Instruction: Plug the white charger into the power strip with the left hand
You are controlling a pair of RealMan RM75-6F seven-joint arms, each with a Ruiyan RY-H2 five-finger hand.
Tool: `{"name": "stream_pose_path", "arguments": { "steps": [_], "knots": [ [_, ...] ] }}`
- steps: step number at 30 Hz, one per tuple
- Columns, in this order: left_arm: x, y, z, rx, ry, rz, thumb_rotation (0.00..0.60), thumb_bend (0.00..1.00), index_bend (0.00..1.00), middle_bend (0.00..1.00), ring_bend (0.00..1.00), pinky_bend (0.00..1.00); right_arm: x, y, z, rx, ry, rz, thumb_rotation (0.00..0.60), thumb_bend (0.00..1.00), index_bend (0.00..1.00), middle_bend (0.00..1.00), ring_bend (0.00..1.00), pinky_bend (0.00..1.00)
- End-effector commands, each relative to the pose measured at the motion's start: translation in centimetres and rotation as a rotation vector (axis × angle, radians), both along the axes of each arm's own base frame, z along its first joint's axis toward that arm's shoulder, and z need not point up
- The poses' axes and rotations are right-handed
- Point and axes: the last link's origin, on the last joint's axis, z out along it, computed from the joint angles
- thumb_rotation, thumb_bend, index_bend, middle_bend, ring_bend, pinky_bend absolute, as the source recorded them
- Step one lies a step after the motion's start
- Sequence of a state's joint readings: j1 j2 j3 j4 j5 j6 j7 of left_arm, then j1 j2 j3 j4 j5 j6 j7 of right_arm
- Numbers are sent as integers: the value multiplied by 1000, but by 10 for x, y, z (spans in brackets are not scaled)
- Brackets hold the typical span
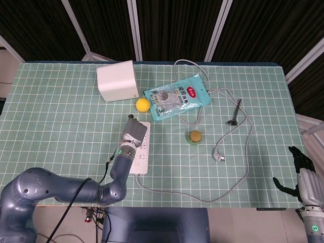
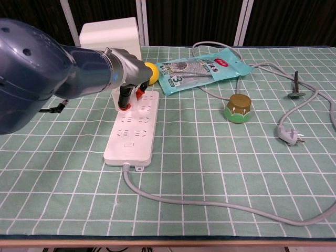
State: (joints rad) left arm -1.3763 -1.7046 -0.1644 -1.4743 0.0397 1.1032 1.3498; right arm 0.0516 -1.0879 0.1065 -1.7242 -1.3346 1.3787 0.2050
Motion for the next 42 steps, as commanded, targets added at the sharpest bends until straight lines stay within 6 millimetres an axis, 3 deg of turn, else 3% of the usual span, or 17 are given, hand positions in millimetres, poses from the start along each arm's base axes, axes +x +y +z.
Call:
{"name": "stream_pose_path", "arguments": {
  "steps": [1,11,13,15,18,23,30,35,42],
  "knots": [
    [0,-1,-2,-3,0,-4,600,580,776,803,302,180,0,0,0,0,0,0,600,341,0,0,0,0],
    [-2,-3,-5,-10,13,-8,600,554,751,768,302,179,0,0,0,-1,0,1,600,341,0,0,0,0],
    [-2,-2,-3,-5,13,-10,600,461,656,667,295,168,0,0,0,-1,0,-1,600,341,0,0,0,0],
    [-2,0,1,6,15,-12,600,294,481,478,250,136,0,0,0,-1,1,-1,600,340,0,0,0,0],
    [-1,4,10,33,14,-16,600,131,264,251,141,69,0,0,0,-1,2,-1,600,340,0,0,0,0],
    [1,12,32,85,-20,-13,600,60,78,102,41,3,0,1,0,-1,5,0,600,340,0,0,0,0],
    [-7,14,64,147,-135,10,600,59,12,22,0,0,0,1,0,-2,13,7,600,341,0,0,0,0],
    [-37,-7,96,205,-329,10,600,59,13,13,0,0,0,1,0,-1,26,15,600,339,0,0,0,0],
    [-122,-64,139,331,-511,7,600,54,0,0,0,0,2,1,-2,1,56,34,600,340,0,0,0,0]
  ]
}}
